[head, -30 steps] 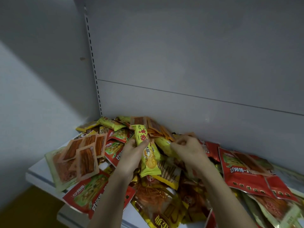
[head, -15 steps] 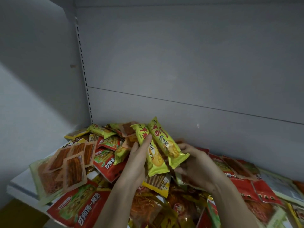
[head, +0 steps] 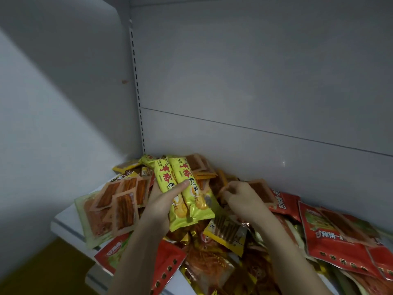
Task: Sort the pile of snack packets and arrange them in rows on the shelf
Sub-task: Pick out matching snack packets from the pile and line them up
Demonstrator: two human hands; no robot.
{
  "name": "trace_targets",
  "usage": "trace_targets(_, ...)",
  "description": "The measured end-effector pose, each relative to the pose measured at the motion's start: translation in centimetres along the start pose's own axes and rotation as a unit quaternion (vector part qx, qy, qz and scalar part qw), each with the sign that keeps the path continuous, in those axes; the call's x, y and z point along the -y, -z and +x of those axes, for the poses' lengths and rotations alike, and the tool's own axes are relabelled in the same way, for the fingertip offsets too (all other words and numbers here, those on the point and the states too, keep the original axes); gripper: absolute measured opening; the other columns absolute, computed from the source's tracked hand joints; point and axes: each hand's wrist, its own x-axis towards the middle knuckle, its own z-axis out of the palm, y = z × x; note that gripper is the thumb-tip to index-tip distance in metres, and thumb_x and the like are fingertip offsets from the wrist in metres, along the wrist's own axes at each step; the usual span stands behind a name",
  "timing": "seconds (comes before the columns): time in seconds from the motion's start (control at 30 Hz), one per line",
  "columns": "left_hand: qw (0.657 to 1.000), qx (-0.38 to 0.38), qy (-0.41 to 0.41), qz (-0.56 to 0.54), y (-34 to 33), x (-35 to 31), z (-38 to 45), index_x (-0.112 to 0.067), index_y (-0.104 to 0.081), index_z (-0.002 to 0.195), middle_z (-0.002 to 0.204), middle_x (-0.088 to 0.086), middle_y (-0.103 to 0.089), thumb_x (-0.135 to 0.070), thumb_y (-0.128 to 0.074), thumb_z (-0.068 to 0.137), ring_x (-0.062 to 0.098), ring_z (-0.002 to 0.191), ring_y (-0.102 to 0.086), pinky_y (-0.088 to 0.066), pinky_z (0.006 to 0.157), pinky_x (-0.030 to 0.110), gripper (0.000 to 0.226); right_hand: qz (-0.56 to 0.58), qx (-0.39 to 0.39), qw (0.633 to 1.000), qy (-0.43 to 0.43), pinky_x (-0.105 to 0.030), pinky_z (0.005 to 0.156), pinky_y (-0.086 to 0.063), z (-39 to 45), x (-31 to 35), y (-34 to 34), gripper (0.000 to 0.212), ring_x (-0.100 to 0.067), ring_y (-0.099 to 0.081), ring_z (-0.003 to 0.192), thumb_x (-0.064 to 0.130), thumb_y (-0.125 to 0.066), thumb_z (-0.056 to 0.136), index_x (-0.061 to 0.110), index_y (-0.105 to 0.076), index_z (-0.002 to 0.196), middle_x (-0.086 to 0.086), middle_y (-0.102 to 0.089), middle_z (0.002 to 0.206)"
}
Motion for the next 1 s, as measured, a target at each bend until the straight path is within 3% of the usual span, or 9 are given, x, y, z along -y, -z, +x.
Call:
trace_targets(0.13,1.0,-0.026,0.001,0.005,1.3,-0.3,0.0,-0.022,-0.057,0.131,0.111,0.009,-0.075,-0.017,-0.084,0.07,0.032,0.101,-0.073,-0.056,0.09,0.057,0.066,-0.111,-0.029,0.993,0.015,-0.03,0.069,-0.041,1.2,1.0,-2.7,0.022,-0.03,-0.062,0.093,0.032,-0.054,0.097,0.012,-0.062,0.1,-0.01,-0.066,0.098)
trace_targets(0.23,0.999,-0.039,-0.009,0.011,1.8,-0.1,0.1,-0.018,-0.058,0.127,0.108,0.011,-0.076,-0.006,-0.079,0.08,0.03,0.094,-0.075,-0.06,0.078,0.049,0.053,-0.125,-0.023,0.992,0.002,-0.033,0.07,-0.042,1.8,1.2,-4.2,0.033,-0.035,-0.063,0.099,0.039,-0.061,0.093,0.01,-0.053,0.105,-0.011,-0.064,0.105)
trace_targets(0.37,0.999,-0.037,-0.014,0.035,1.9,-0.1,-0.1,-0.017,-0.059,0.126,0.102,0.006,-0.077,-0.006,-0.077,0.083,0.024,0.088,-0.076,-0.059,0.068,0.038,0.048,-0.137,-0.003,0.99,-0.015,-0.031,0.069,-0.041,2.2,1.2,-4.1,0.026,-0.033,-0.062,0.1,0.033,-0.062,0.091,0.014,-0.049,0.104,-0.01,-0.064,0.11)
trace_targets(0.5,0.998,-0.038,-0.02,0.042,1.7,-0.2,-0.2,-0.02,-0.061,0.121,0.097,0.0,-0.078,-0.007,-0.076,0.085,0.018,0.085,-0.076,-0.058,0.06,0.029,0.041,-0.072,0.024,0.997,-0.03,-0.028,0.073,-0.045,2.2,1.2,-1.3,0.024,-0.022,-0.061,0.094,0.032,-0.071,0.085,0.018,-0.06,0.102,-0.003,-0.062,0.101)
trace_targets(0.6,0.998,-0.032,-0.009,0.047,1.1,-0.2,-0.2,-0.025,-0.062,0.12,0.111,0.002,-0.075,-0.013,-0.079,0.083,0.026,0.105,-0.069,-0.056,0.085,0.043,0.042,0.026,0.04,0.998,-0.043,-0.035,0.073,-0.052,1.7,0.5,1.0,0.015,-0.019,-0.063,0.083,0.022,-0.075,0.082,0.019,-0.063,0.091,-0.005,-0.064,0.093)
trace_targets(0.7,0.998,-0.022,-0.005,0.051,0.1,-0.3,-0.3,-0.031,-0.063,0.114,0.112,0.001,-0.074,-0.017,-0.081,0.081,0.027,0.109,-0.068,-0.05,0.1,0.053,0.041,0.081,0.022,0.996,-0.043,-0.04,0.073,-0.056,0.6,-0.1,3.6,0.012,-0.021,-0.063,0.083,0.019,-0.076,0.082,0.017,-0.069,0.091,-0.006,-0.065,0.094)
trace_targets(0.83,0.999,0.023,0.002,0.033,-1.4,-0.3,-0.4,-0.027,-0.061,0.124,0.107,0.001,-0.077,-0.015,-0.079,0.082,0.023,0.097,-0.075,-0.059,0.087,0.047,0.047,0.165,-0.017,0.985,-0.039,-0.032,0.063,-0.054,-1.2,-0.5,6.0,0.016,-0.019,-0.064,0.084,0.015,-0.073,0.087,0.012,-0.069,0.102,-0.008,-0.064,0.102)
trace_targets(1.0,0.994,0.091,0.052,0.004,-4.0,0.4,-0.9,-0.018,-0.065,0.124,0.107,0.007,-0.077,-0.012,-0.075,0.086,0.026,0.098,-0.075,-0.059,0.088,0.045,0.04,0.246,-0.069,0.967,-0.02,-0.033,0.073,-0.059,-2.9,-1.9,6.0,0.023,-0.02,-0.068,0.094,0.014,-0.075,0.086,0.019,-0.068,0.108,-0.006,-0.067,0.111)
